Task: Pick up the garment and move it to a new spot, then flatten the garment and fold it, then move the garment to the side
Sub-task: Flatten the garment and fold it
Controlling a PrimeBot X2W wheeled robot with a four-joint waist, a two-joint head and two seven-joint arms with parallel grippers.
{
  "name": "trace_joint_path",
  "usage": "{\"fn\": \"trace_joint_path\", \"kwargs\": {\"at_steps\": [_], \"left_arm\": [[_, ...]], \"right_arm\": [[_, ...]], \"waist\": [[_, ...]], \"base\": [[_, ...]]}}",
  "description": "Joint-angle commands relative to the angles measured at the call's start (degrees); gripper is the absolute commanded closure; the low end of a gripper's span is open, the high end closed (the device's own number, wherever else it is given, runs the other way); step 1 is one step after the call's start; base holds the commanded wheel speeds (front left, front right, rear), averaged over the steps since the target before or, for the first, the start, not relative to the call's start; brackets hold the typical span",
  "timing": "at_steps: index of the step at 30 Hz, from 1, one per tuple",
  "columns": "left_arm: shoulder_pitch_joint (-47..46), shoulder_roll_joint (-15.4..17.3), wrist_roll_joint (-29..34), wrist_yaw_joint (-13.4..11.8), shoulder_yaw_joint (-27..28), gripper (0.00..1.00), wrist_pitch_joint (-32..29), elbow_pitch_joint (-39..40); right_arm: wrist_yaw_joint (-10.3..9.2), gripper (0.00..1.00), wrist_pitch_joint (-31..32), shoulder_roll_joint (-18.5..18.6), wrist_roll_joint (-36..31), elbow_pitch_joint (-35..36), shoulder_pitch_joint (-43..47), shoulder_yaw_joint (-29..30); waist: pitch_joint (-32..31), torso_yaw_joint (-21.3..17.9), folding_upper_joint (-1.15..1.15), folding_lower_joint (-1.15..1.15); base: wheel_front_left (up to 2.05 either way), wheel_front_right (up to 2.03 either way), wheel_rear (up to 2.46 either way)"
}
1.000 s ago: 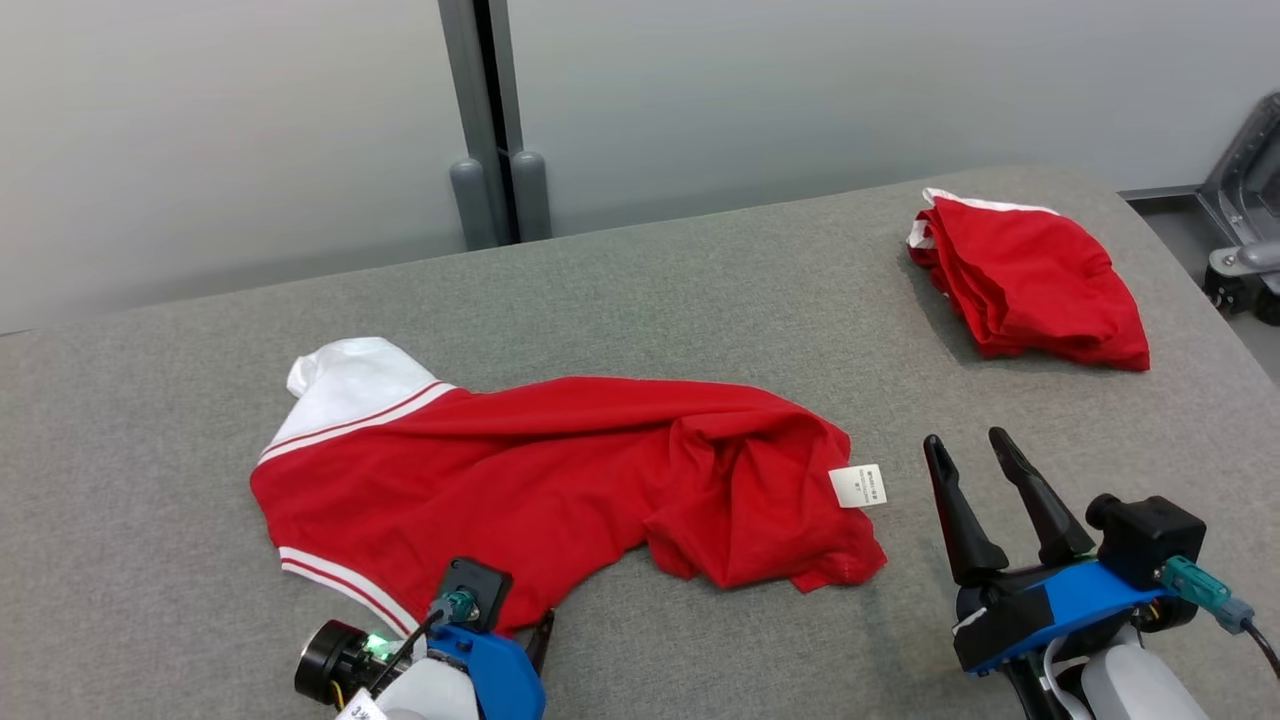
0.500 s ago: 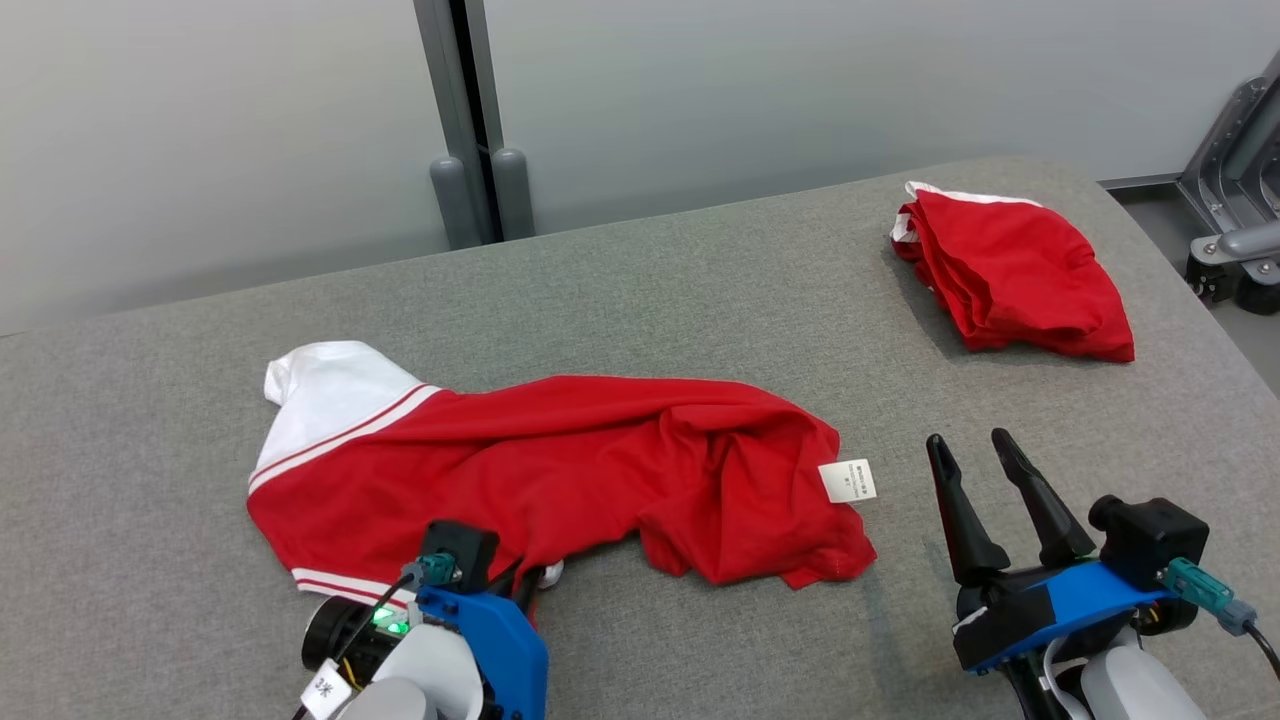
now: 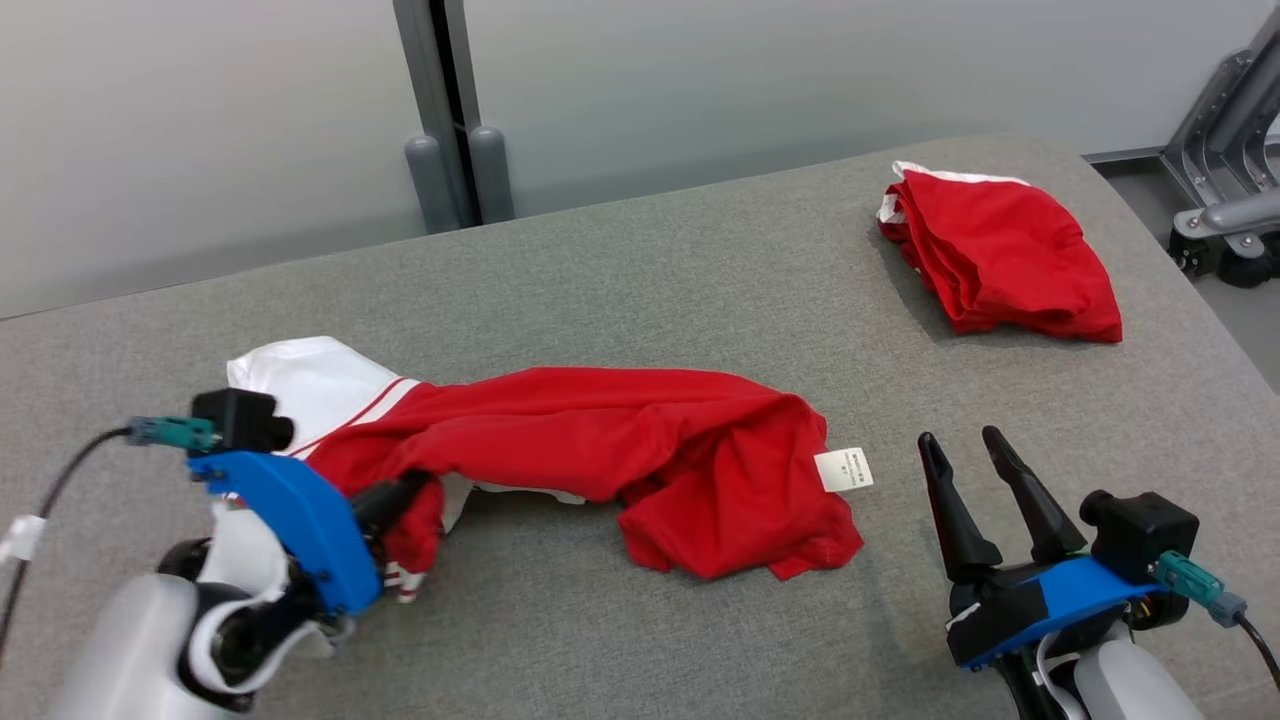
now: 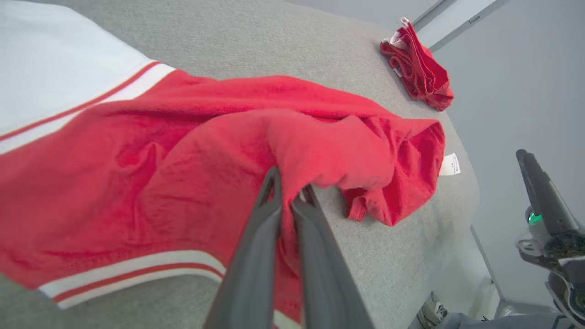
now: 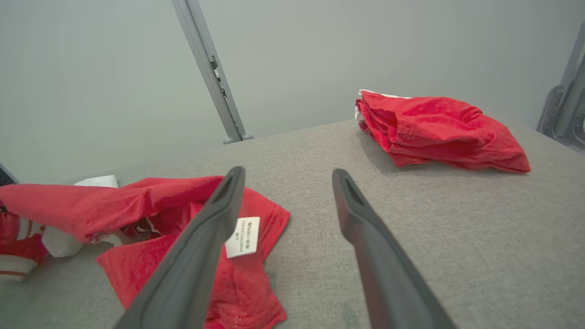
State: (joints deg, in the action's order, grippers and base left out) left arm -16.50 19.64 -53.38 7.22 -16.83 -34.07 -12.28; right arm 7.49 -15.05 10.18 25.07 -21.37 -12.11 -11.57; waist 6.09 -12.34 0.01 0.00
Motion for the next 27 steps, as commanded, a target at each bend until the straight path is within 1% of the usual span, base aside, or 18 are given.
{"fn": "trace_joint_path", "kwargs": {"at_steps": [1,4,7,9,11,13,16,17,18,19,22,25,27], "left_arm": [[-1.6,1.3,-1.6,0.4,1.4,1.0,-1.4,-1.3],[-4.7,3.0,-3.9,-0.3,4.5,1.0,-2.0,-5.4],[-7.1,5.0,-2.1,-0.7,5.2,1.0,-1.0,-10.2],[-8.7,5.6,-0.3,-1.1,5.0,1.0,0.3,-13.1],[-10.4,6.9,2.5,-1.2,4.0,1.0,2.3,-16.4],[-12.5,7.8,5.8,-1.6,3.6,1.0,6.2,-19.7],[-15.1,7.4,9.5,-2.3,2.6,1.0,12.0,-24.9],[-15.9,6.9,10.1,-2.3,2.3,0.69,13.4,-26.5],[-16.4,6.5,10.5,-2.0,1.9,0.69,14.4,-28.2],[-17.0,6.1,10.5,-1.7,1.8,0.0,15.5,-29.5],[-17.8,5.4,10.7,-1.1,1.1,0.0,16.9,-31.9],[-19.0,5.4,12.1,-0.2,-1.1,0.0,19.1,-33.8],[-19.5,5.5,12.9,0.0,-2.4,0.0,21.0,-34.2]], "right_arm": [[0.01,0.0,-0.2,0.1,0.3,-0.1,-0.7,0.0],[0.01,0.0,-0.1,-0.1,0.3,-0.2,-1.3,0.0],[0.01,0.0,-0.1,-0.2,0.5,-0.3,-1.9,-0.3],[0.01,0.0,-0.1,-0.2,0.6,-0.2,-2.2,-0.3],[0.01,0.0,-0.1,-0.3,0.7,-0.1,-2.7,-0.2],[0.01,0.0,-0.1,-0.5,0.6,0.2,-3.1,-0.1],[0.01,0.0,-0.1,-0.6,0.6,-0.1,-3.4,-0.3],[0.01,0.0,-0.1,-0.7,0.6,-0.3,-3.6,-0.4],[0.01,0.0,-0.1,-0.8,0.7,-0.5,-3.9,-0.6],[0.01,0.0,-0.1,-0.8,0.7,-0.6,-4.1,-0.7],[0.01,0.0,-0.1,-0.9,0.5,-0.7,-4.0,-0.8],[0.01,0.0,-0.1,-0.7,0.4,-1.0,-3.5,-0.6],[0.01,0.0,-0.1,-0.6,0.5,-1.2,-2.9,-0.6]], "waist": [[0.2,-0.5,-0.01,0.0],[1.2,-1.5,-0.01,0.0],[2.1,-2.6,-0.01,0.0],[2.8,-3.2,-0.01,0.0],[3.6,-3.7,-0.01,0.0],[4.3,-3.9,-0.01,0.0],[4.8,-3.9,-0.01,0.0],[4.9,-3.9,-0.01,0.0],[4.9,-3.8,-0.01,0.0],[4.8,-3.7,-0.01,0.0],[4.4,-3.3,-0.01,0.0],[3.3,-2.3,-0.01,0.0],[2.3,-1.5,-0.01,0.0]], "base": [[0.0,0.0,0.0],[0.0,0.0,0.0],[0.0,0.0,0.0],[0.0,0.0,0.0],[0.0,0.0,0.0],[0.0,0.0,0.0],[0.0,0.0,0.0],[0.0,0.0,0.0],[0.0,0.0,0.0],[0.0,0.0,0.0],[0.0,0.0,0.0],[0.0,0.0,0.0],[0.0,0.0,0.0]]}}
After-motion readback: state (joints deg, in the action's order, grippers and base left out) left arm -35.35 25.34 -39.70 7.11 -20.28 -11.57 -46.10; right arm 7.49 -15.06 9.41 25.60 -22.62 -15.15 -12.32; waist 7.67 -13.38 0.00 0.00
